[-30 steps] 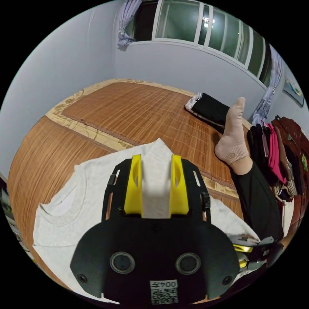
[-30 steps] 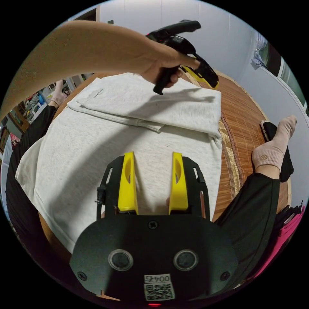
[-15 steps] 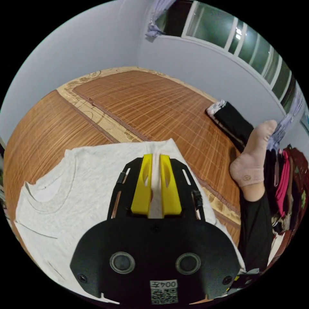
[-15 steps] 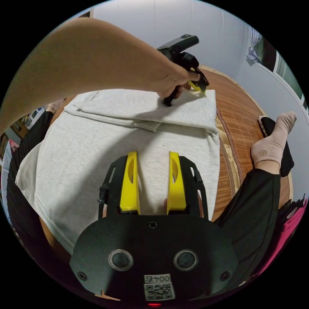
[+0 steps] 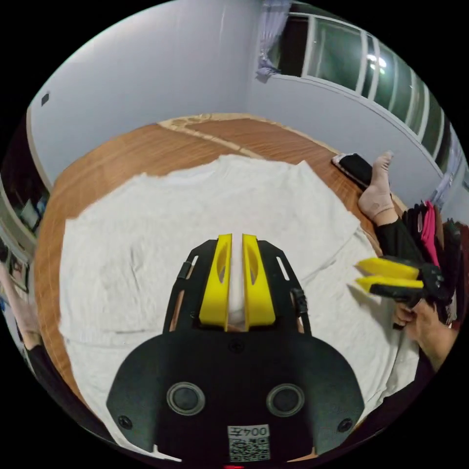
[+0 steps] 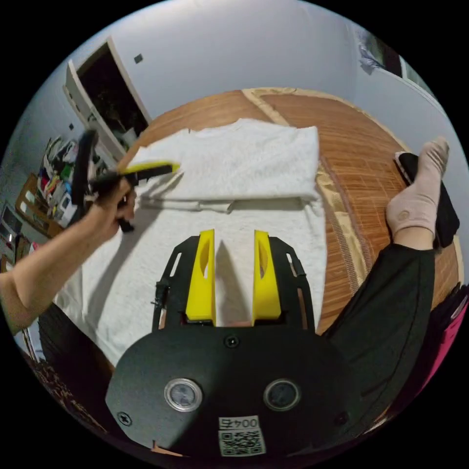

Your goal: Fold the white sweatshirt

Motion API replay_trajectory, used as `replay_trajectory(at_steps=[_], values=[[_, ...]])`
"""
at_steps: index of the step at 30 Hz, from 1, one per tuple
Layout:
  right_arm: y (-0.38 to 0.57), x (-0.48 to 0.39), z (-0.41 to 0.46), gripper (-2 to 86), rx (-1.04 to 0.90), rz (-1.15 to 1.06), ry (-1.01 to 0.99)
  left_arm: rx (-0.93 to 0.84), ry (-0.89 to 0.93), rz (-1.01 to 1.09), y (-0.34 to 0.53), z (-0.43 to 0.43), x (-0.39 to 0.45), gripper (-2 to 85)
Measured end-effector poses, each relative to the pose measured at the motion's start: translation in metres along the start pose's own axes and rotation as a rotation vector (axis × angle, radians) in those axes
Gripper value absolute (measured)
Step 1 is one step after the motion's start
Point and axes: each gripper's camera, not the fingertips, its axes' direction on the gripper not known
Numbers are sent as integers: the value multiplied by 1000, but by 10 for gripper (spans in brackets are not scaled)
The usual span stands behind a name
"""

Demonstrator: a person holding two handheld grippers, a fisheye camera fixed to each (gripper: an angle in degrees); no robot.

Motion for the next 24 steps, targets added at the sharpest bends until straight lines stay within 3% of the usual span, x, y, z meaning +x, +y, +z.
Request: replay_trajectory(at_steps=[4,8,11,15,18,20,24], values=[[-22,81,-57,130,168,179,-43,-66,151,-160,-5,13,-52,12],[-49,181,-53,138,125,362,-290,-53,141,-156,-7,6,-62,8],[-58,208,-39,138,84,430,-432,-55,161,-166,-8,3,-73,7],[-75,205,-28,130,20,400,-411,-55,180,-177,-10,-4,-84,8],[-84,202,-31,65,11,361,-421,-55,149,-161,-13,-12,-84,8],[-92,192,-43,51,-14,310,-226,-61,161,-150,-15,-16,-87,8],[-102,183,-36,53,-72,266,-126,-64,153,-147,-17,-24,-91,8]])
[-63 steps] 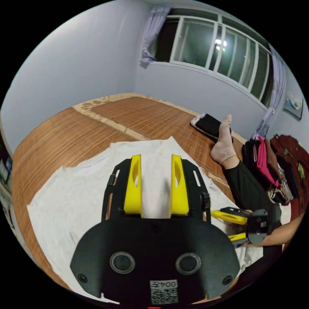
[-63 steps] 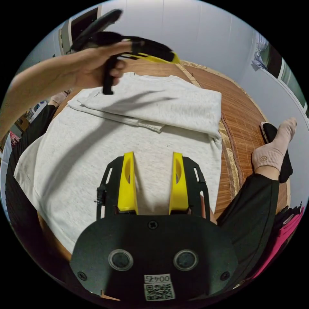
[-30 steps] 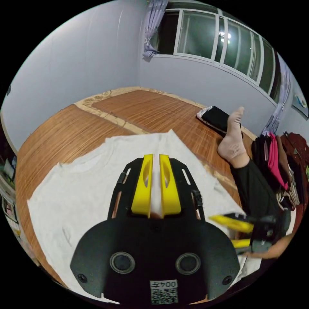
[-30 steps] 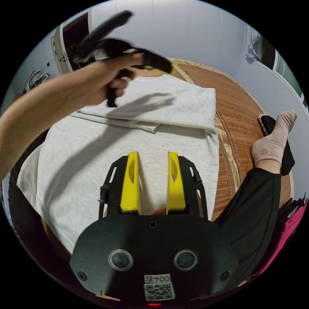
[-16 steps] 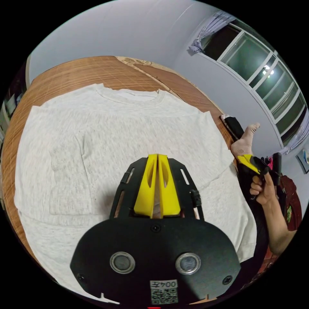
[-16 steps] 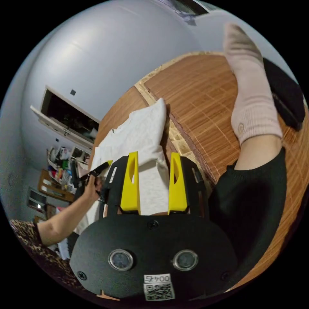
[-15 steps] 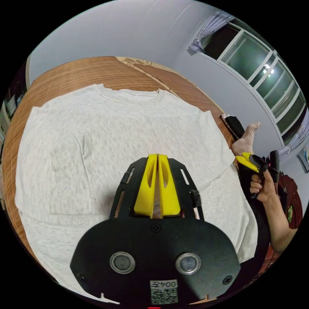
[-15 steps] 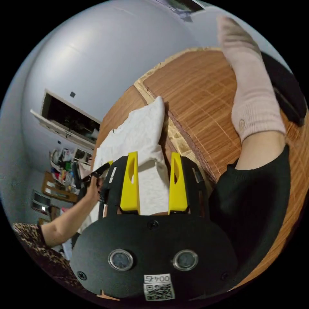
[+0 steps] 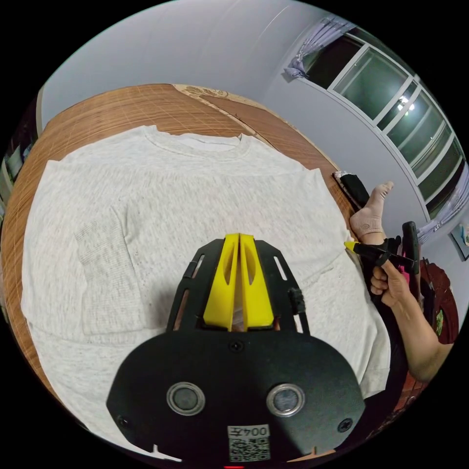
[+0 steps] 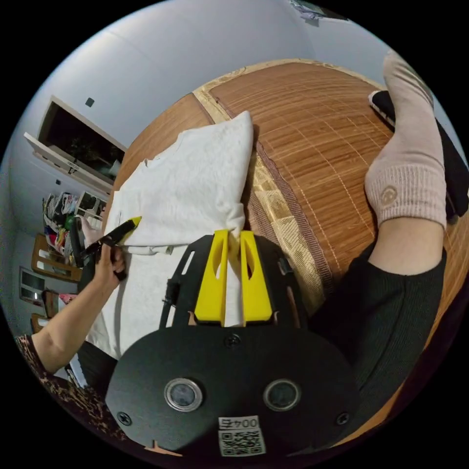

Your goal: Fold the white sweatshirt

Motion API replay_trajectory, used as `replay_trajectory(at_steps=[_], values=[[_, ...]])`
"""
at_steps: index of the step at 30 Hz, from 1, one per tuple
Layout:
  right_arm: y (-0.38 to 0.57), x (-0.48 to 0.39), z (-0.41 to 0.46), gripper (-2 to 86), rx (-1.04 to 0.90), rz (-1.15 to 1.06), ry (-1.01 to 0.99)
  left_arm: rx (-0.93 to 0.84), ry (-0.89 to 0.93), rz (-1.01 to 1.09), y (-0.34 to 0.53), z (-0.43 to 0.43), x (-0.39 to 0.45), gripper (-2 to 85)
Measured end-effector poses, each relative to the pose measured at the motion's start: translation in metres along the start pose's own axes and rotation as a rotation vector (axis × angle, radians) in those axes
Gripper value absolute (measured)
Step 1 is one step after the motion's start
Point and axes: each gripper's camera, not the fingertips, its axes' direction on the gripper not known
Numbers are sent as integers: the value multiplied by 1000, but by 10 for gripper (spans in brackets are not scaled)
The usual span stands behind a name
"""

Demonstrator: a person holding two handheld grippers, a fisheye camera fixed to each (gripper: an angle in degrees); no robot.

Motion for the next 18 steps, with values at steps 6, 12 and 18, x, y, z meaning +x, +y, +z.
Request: replay_trajectory(at_steps=[6,12,18], values=[[-8,22,-61,96,136,90,-110,5,-21,11,0,-14,0,9],[-91,45,-55,114,55,91,-237,5,-14,8,0,-28,-1,9],[-129,47,2,62,-115,92,-236,8,-35,17,2,-41,4,8]])
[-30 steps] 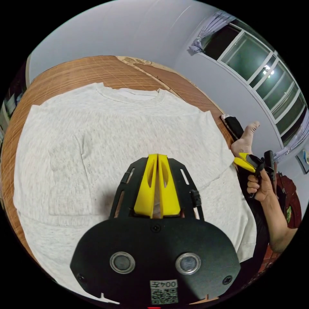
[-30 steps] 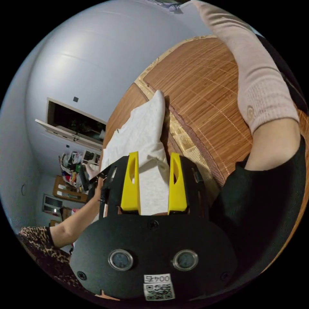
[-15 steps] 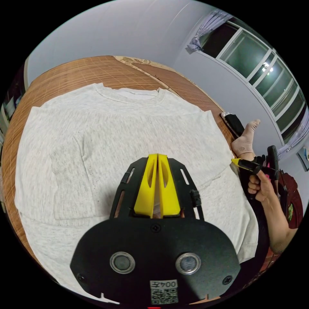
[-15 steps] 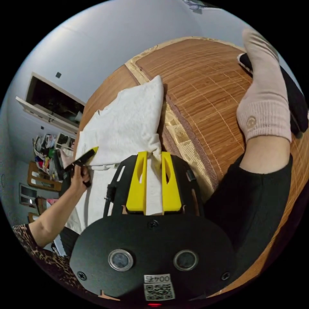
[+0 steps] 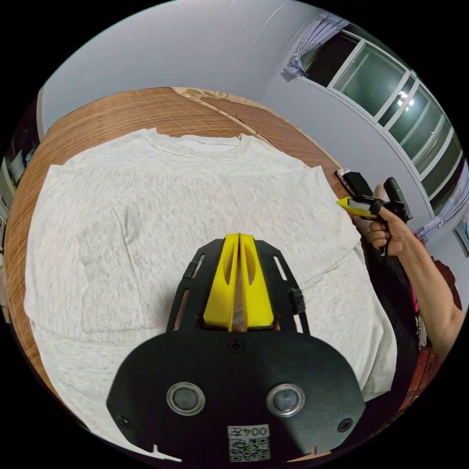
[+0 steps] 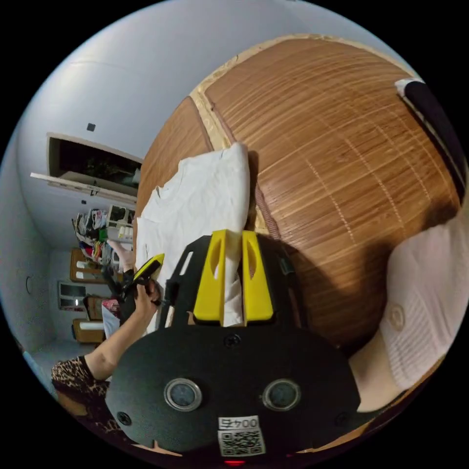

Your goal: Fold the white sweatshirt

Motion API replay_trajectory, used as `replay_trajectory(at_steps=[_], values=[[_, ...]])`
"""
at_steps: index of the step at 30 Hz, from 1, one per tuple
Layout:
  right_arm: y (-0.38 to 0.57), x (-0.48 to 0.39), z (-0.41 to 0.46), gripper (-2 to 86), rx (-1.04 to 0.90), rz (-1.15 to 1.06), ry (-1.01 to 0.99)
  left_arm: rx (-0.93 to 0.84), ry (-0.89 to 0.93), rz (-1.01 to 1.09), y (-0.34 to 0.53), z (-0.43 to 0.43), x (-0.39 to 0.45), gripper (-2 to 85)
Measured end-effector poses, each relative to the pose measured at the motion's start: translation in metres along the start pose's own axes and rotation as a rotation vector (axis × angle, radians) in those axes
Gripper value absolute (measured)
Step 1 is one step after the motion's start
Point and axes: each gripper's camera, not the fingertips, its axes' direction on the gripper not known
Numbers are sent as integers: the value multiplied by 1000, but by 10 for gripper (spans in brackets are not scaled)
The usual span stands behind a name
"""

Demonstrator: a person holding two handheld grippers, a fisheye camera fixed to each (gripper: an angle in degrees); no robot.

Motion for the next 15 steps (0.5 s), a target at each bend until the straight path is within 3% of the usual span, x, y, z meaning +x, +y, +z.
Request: replay_trajectory(at_steps=[6,15], values=[[13,-19,13,35,94,-150,238,-2,-8,15,-2,-9,10,7],[71,7,-18,93,80,-17,1,-1,-15,16,1,-28,23,7]])
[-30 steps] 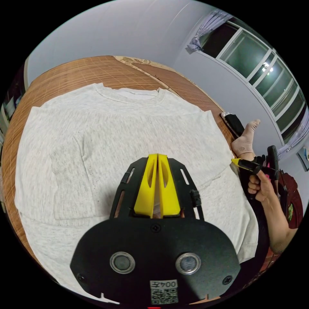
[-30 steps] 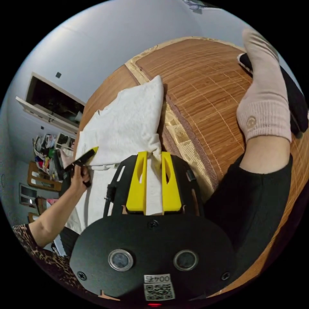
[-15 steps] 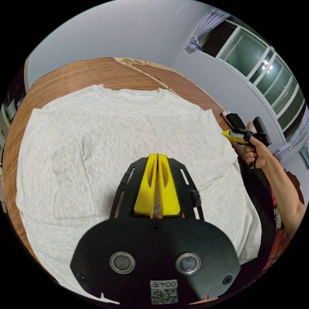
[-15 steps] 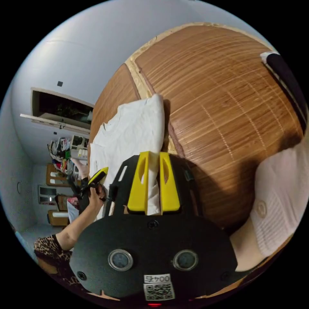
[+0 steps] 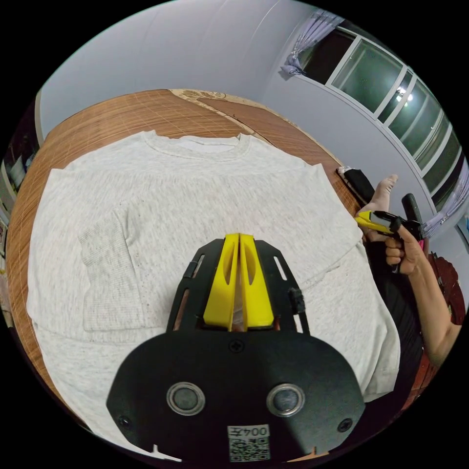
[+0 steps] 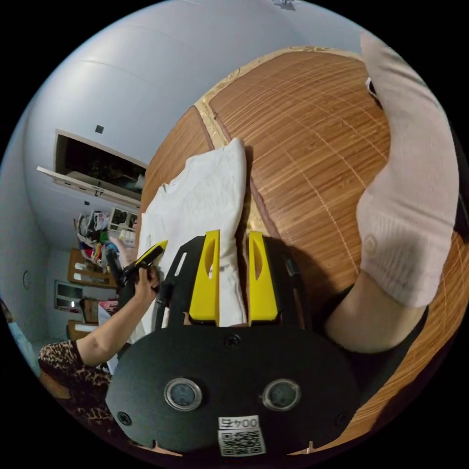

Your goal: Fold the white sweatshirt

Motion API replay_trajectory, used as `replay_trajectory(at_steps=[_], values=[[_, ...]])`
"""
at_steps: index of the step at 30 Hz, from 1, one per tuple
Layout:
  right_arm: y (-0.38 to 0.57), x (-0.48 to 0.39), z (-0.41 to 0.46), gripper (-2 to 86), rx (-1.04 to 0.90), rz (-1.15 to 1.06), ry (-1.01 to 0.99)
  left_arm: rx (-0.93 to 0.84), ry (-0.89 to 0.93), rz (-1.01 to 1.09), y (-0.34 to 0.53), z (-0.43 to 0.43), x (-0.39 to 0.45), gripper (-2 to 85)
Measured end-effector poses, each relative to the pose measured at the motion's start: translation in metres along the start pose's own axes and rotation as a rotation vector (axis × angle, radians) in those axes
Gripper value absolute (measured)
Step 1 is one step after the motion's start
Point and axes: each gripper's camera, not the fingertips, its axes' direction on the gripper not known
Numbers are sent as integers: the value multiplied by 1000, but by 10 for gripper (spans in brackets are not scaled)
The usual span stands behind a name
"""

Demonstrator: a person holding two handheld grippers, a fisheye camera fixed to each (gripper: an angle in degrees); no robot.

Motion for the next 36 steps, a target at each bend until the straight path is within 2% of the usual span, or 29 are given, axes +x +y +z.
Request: replay_trajectory(at_steps=[3,6,9,11,13,15,17,20,22,25,28,32,36], values=[[15,5,16,92,-54,10,-71,-1,-1,0,1,-6,5,7],[22,0,36,53,-93,-28,-98,-2,2,-2,1,-11,10,7],[38,-28,38,23,-77,-99,130,-5,24,-3,1,-16,13,8],[49,-47,68,21,-134,-161,310,-7,26,1,1,-19,19,8],[52,-54,78,26,-159,-182,354,-7,20,4,1,-22,25,8],[57,-50,76,34,-143,-148,307,-7,15,6,1,-25,30,8],[76,-49,64,40,-47,-128,301,-6,9,7,1,-28,37,7],[98,-66,60,46,74,-229,302,-6,-9,15,1,-31,49,7],[106,-77,76,46,64,-305,297,-6,-11,16,1,-33,55,7],[113,-84,129,44,-96,-368,422,-7,-4,12,-1,-36,63,7],[124,-92,145,46,-96,-402,477,-9,5,8,-2,-38,72,7],[158,-112,127,96,88,-416,459,-20,35,-8,-8,-41,82,7],[198,-137,120,119,138,-404,372,-42,89,-48,-11,-58,85,8]])
